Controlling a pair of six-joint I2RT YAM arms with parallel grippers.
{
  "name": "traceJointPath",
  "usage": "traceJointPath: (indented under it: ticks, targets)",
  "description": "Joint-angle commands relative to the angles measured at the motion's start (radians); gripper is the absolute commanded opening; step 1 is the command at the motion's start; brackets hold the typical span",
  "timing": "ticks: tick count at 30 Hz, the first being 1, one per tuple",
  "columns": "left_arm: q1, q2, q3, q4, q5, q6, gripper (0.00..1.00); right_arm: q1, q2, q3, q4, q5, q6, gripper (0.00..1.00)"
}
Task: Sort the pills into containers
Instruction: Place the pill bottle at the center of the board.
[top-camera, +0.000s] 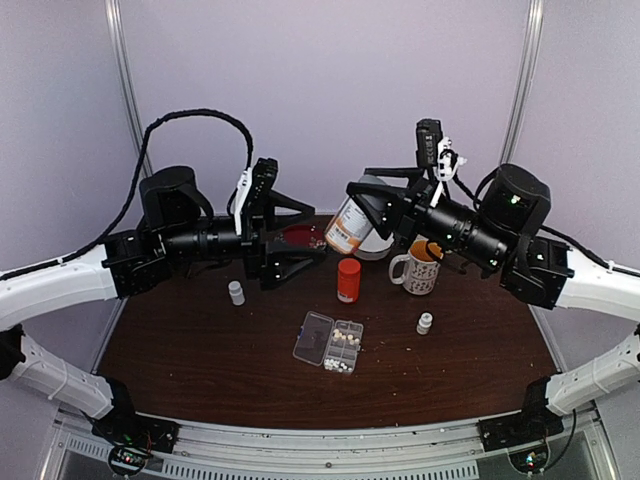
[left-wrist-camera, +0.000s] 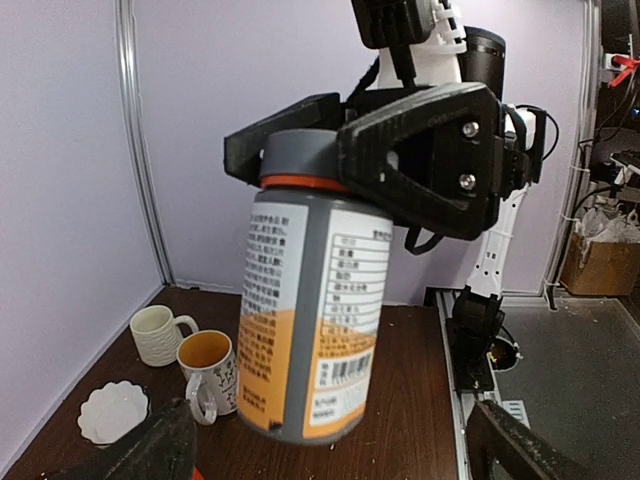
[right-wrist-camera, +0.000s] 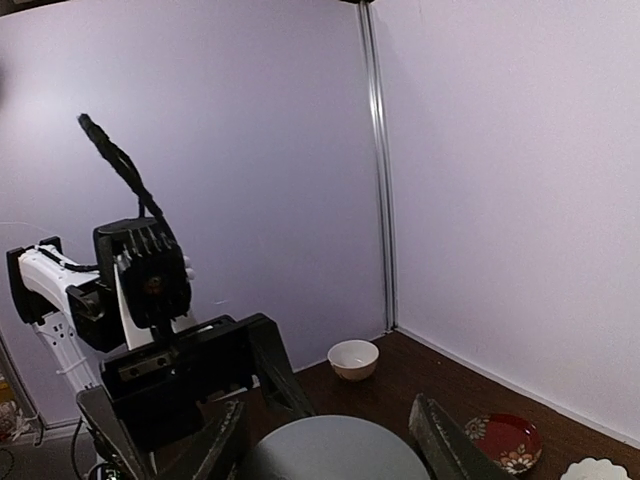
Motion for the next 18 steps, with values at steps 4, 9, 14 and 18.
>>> traceJointPath:
  ticks: [4, 9, 14, 18]
  targets:
    - [0.007, -0.085, -0.043, -0.124, -0.123, 0.075, 0.98, -0.135, -0.176, -0.244, -0.131, 0.216, -0.019, 0.0]
    - [0.007, -0.123, -0.071, -0.155, -0.173, 0.11, 0.98, -0.235, -0.287, -0.499, -0.101, 0.394, -0.028, 0.02]
    - [0.007, -0.135, -0.083, -0.177, -0.202, 0.123, 0.97, -0.288, -0.349, -0.675, -0.024, 0.53, -0.013, 0.0]
    - [0.008, -0.114, -0.064, -0.225, -0.237, 0.122, 0.98, -0.308, -0.313, -0.759, 0.08, 0.617, 0.015, 0.0]
